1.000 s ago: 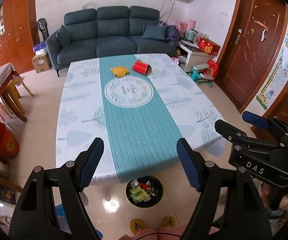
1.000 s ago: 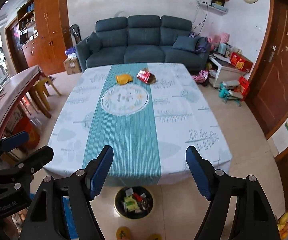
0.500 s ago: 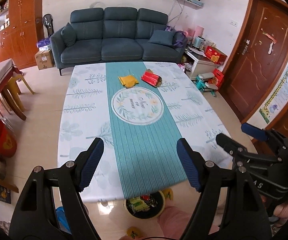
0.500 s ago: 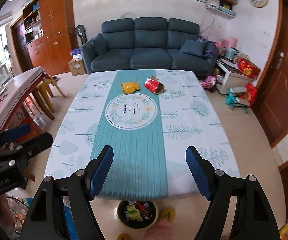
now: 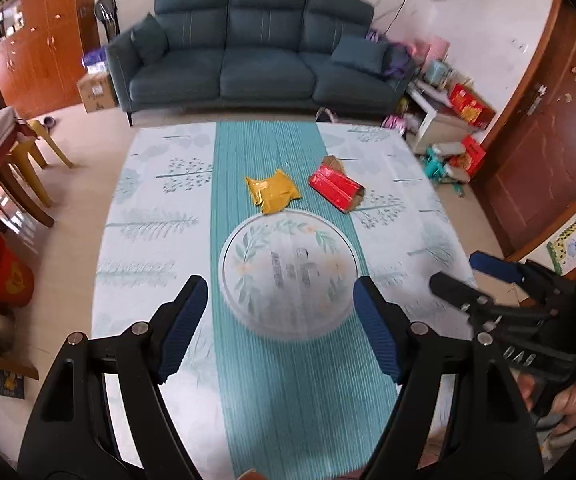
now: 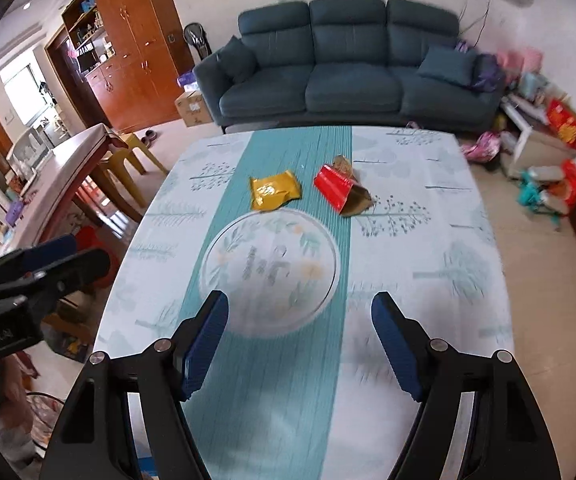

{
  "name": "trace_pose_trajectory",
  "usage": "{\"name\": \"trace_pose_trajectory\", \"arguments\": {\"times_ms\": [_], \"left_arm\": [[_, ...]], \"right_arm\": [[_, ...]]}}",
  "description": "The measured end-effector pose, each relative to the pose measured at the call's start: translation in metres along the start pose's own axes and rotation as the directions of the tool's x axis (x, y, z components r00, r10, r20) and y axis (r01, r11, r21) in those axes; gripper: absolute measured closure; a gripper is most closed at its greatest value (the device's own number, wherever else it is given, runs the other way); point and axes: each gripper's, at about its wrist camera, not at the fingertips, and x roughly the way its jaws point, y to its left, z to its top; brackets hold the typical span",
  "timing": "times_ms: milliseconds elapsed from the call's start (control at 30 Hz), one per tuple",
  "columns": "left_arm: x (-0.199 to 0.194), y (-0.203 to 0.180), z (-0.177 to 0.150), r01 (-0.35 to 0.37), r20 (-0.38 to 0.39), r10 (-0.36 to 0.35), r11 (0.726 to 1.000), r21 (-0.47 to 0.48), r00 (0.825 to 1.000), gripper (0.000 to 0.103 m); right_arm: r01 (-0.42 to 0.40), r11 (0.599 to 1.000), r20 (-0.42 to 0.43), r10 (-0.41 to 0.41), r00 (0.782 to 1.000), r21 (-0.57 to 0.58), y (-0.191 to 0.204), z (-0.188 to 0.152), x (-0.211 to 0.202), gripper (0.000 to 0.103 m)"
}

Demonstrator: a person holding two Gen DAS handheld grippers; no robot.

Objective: Collect trash
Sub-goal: 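Reach both open tools toward the yellow packet and red box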

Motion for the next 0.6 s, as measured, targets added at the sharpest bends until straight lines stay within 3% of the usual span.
{"name": "trace_pose_trajectory", "arguments": {"times_ms": [133,333,600], "left_arm": [[0.076,-0.009,0.053,-0.029,-0.088,0.032,0.999,0.032,0.996,0.030],[0.179,-0.019,0.109,-0.071,-0.189,0.095,0.989,0.128,0.977,0.030],[0.274,-0.029,0.126,-0.036,-0.330,0.116,0.970,0.240,0.937,0.029]], "right_arm": [[-0.077,0.997,-0.091,0.078,0.993,0.013,-0.055,0.061,0.065,0.027],[-0.121,0.992,-0.189,0.125,0.974,0.036,-0.106,0.123,0.160,0.027],[-0.178,0.984,-0.294,0.172,0.940,0.005,-0.100,0.147,0.252,0.027]]}}
